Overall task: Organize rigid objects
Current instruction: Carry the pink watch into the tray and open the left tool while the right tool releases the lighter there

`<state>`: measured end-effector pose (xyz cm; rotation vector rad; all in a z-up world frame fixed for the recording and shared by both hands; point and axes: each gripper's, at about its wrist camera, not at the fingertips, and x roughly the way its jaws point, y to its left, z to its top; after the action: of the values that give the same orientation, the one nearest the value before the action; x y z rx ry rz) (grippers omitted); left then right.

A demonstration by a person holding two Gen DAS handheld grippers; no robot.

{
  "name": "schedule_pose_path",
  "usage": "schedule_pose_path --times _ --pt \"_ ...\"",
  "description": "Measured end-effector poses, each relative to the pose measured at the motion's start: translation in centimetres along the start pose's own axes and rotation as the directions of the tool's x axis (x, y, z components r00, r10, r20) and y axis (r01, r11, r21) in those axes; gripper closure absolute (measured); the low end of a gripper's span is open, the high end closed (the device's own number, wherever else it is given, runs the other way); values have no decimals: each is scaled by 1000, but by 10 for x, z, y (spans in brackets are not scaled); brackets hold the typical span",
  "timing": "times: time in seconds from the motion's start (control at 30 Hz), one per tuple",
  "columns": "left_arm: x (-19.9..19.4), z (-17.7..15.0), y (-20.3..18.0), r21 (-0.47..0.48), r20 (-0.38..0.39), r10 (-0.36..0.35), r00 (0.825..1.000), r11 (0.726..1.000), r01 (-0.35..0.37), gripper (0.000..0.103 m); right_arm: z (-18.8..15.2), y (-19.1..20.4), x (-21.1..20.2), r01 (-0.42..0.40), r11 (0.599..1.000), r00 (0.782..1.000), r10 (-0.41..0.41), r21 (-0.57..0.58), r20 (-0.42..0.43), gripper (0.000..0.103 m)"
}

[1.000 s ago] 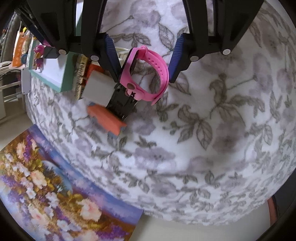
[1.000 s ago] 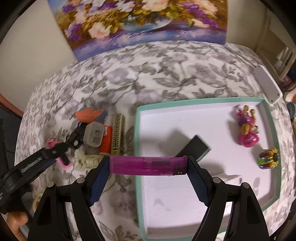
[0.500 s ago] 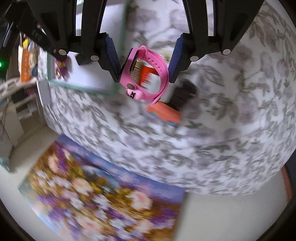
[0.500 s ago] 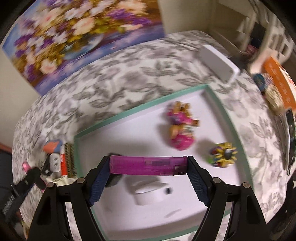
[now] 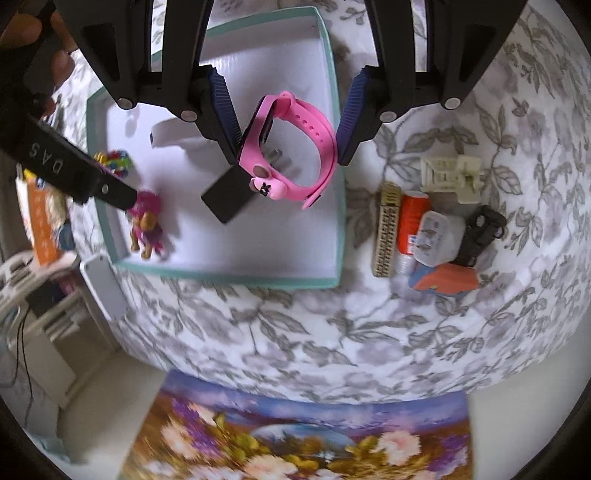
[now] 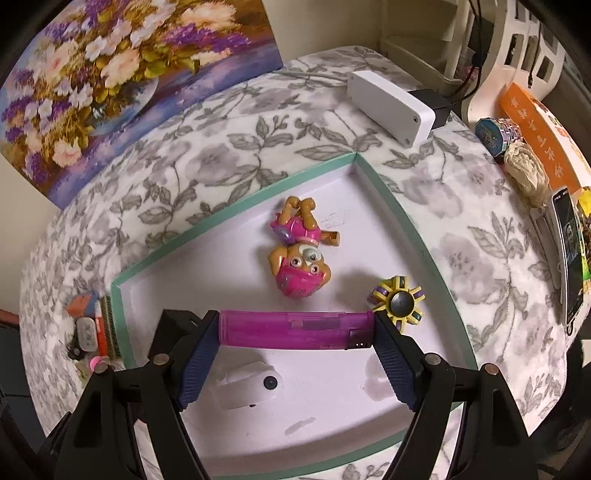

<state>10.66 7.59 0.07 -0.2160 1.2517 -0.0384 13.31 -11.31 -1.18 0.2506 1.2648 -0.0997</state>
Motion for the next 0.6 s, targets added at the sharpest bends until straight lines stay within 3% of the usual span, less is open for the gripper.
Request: schedule_pose_path --times 0.2,0.6 --pt "16 -10 -7 23 -55 32 998 999 -31 48 -4 4 12 21 999 999 -22 -28 -37 21" --pt "30 -11 -4 17 -88 65 994 998 -64 48 -6 4 30 44 998 996 -47 -47 -82 21"
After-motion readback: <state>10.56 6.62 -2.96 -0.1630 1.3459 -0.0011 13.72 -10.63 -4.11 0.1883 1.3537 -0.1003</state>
